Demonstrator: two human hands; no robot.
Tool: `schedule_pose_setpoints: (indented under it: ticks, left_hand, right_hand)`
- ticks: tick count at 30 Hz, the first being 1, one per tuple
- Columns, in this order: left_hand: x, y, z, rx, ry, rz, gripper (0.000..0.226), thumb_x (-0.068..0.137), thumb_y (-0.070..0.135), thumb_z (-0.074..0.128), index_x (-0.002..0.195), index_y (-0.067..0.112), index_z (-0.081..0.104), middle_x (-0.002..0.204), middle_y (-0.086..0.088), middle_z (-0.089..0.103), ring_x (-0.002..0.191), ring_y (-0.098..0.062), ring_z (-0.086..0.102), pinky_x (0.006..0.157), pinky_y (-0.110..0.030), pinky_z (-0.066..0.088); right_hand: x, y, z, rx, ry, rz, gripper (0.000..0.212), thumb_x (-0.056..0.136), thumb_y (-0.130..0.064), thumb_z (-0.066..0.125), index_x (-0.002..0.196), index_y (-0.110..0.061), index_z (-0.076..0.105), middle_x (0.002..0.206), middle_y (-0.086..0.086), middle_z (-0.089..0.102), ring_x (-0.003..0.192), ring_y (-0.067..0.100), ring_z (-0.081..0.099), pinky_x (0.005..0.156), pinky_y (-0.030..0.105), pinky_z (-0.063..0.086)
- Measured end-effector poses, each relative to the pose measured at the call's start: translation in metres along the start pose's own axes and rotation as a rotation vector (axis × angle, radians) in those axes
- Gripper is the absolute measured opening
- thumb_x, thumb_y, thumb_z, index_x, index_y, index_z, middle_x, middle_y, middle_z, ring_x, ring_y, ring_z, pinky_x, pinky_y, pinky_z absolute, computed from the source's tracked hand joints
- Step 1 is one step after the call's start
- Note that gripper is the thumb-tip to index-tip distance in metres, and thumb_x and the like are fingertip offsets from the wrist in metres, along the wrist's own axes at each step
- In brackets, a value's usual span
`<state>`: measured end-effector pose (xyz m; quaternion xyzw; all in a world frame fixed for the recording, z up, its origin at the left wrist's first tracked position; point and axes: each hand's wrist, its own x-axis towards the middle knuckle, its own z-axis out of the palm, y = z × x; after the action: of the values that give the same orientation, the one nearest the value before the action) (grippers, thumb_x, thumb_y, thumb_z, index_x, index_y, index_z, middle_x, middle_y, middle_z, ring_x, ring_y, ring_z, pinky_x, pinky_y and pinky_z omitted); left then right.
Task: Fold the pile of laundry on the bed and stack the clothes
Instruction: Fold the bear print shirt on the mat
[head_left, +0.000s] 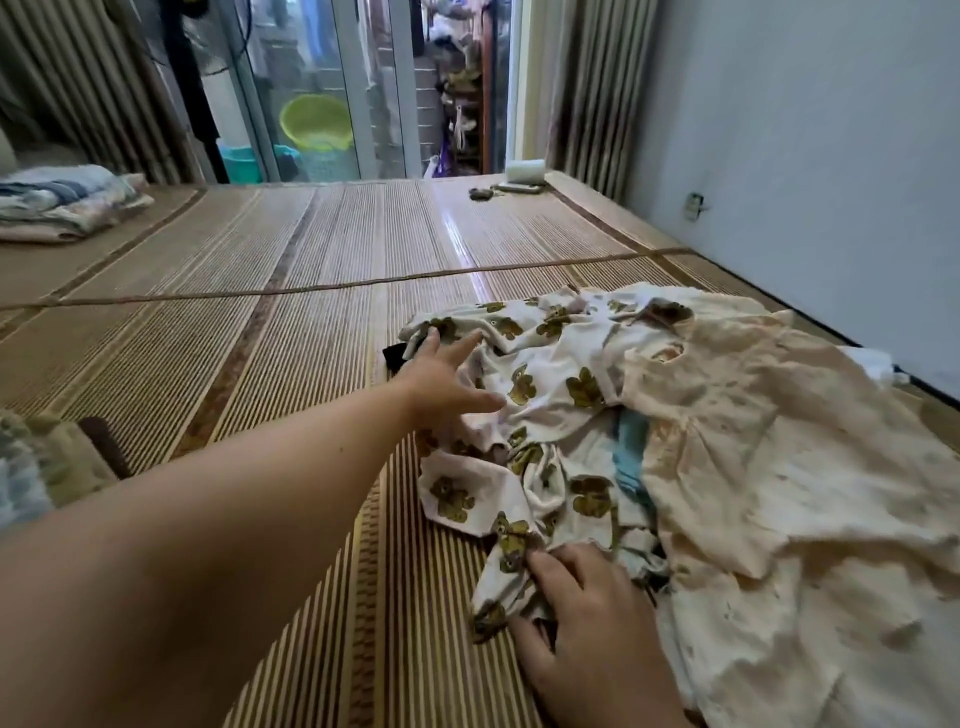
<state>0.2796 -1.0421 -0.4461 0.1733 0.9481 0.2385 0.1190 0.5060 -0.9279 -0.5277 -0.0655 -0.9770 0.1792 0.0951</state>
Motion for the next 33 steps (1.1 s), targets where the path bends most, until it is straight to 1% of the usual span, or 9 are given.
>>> schedule_pose_setpoints:
  ticks: [5, 9, 12, 14, 17, 21, 25, 28, 33]
  left_hand:
    - [0.029, 0.008, 0.001, 0.120, -0.015, 0.033, 0.091, 0.083, 0.042, 0.070, 0.152, 0.044, 0.011, 0.160, -0.013, 0.015, 0.145, -0.036, 0.019, 0.113, -0.045, 0.027]
    - [0.023, 0.010, 0.012, 0.301, 0.080, 0.143, 0.027, 0.093, 0.022, 0.053, 0.117, 0.023, 0.065, 0.110, -0.001, 0.066, 0.098, -0.023, 0.062, 0.077, -0.031, 0.048]
    - [0.001, 0.006, 0.006, 0.418, 0.119, 0.160, 0.023, 0.097, 0.022, 0.048, 0.092, 0.018, 0.069, 0.081, 0.000, 0.064, 0.072, -0.017, 0.061, 0.060, -0.030, 0.050]
    - [-0.020, 0.002, -0.010, 0.407, 0.159, 0.171, 0.024, 0.099, 0.025, 0.048, 0.091, 0.019, 0.069, 0.081, 0.001, 0.065, 0.068, -0.013, 0.061, 0.060, -0.030, 0.054]
    - [-0.067, 0.001, -0.040, 0.154, 0.163, 0.128, 0.021, 0.097, 0.031, 0.053, 0.094, 0.023, 0.072, 0.078, 0.006, 0.065, 0.063, -0.007, 0.058, 0.051, -0.019, 0.042]
    - [-0.149, 0.006, -0.065, -0.001, 0.050, 0.105, 0.016, 0.095, 0.028, 0.058, 0.096, 0.019, 0.071, 0.078, 0.006, 0.063, 0.061, -0.005, 0.057, 0.048, -0.012, 0.042]
    - [-0.232, -0.005, -0.069, 0.100, -0.118, 0.097, 0.022, 0.094, 0.028, 0.059, 0.073, 0.029, 0.066, 0.066, 0.012, 0.060, 0.056, 0.002, 0.052, 0.058, -0.019, 0.042]
    - [-0.286, -0.021, -0.064, 0.095, -0.329, 0.008, 0.026, 0.091, 0.025, 0.062, 0.066, 0.030, 0.067, 0.062, 0.014, 0.057, 0.058, 0.000, 0.051, 0.064, -0.023, 0.044]
    - [-0.341, -0.069, -0.054, 0.176, -0.341, -0.199, 0.027, 0.088, 0.022, 0.061, 0.062, 0.028, 0.065, 0.065, 0.012, 0.058, 0.062, -0.005, 0.052, 0.061, -0.022, 0.042]
  right_hand:
    - [0.006, 0.002, 0.009, 0.005, 0.061, -0.024, 0.056, 0.044, -0.060, 0.061, 0.094, -0.037, 0.060, 0.081, -0.009, 0.057, 0.064, 0.017, 0.060, 0.050, 0.033, 0.053]
    - [0.006, 0.001, 0.004, 0.002, 0.007, -0.004, 0.055, 0.042, -0.063, 0.059, 0.091, -0.039, 0.059, 0.080, -0.010, 0.056, 0.062, 0.016, 0.060, 0.049, 0.033, 0.052]
    - [0.007, 0.002, -0.001, -0.052, 0.020, -0.015, 0.051, 0.052, -0.066, 0.048, 0.093, -0.040, 0.063, 0.082, -0.011, 0.056, 0.067, 0.015, 0.062, 0.052, 0.035, 0.055]
    - [0.007, -0.002, -0.010, -0.086, -0.048, 0.013, 0.053, 0.066, -0.066, 0.049, 0.111, -0.041, 0.061, 0.102, -0.012, 0.054, 0.093, 0.017, 0.061, 0.076, 0.047, 0.055]
    - [0.004, -0.002, -0.020, -0.009, -0.211, 0.068, 0.060, 0.086, -0.060, 0.047, 0.141, -0.042, 0.034, 0.134, -0.012, 0.036, 0.129, 0.013, 0.033, 0.111, 0.044, 0.029]
    - [-0.010, -0.014, -0.031, 0.062, -0.192, 0.083, 0.061, 0.088, -0.057, 0.048, 0.145, -0.039, 0.032, 0.141, -0.008, 0.038, 0.131, 0.015, 0.037, 0.110, 0.043, 0.033]
    - [-0.025, -0.032, -0.038, 0.226, -0.036, 0.171, 0.070, 0.080, -0.060, 0.057, 0.139, -0.029, 0.036, 0.137, 0.001, 0.048, 0.124, 0.023, 0.046, 0.101, 0.043, 0.041]
    - [-0.041, -0.050, -0.043, 0.250, 0.056, 0.125, 0.072, 0.078, -0.041, 0.067, 0.138, -0.021, 0.031, 0.137, 0.007, 0.041, 0.127, 0.028, 0.040, 0.103, 0.042, 0.035]
    - [-0.070, -0.077, -0.043, 0.087, -0.124, -0.108, 0.063, 0.083, -0.031, 0.060, 0.142, -0.038, 0.038, 0.133, 0.001, 0.044, 0.126, 0.024, 0.040, 0.107, 0.043, 0.034]
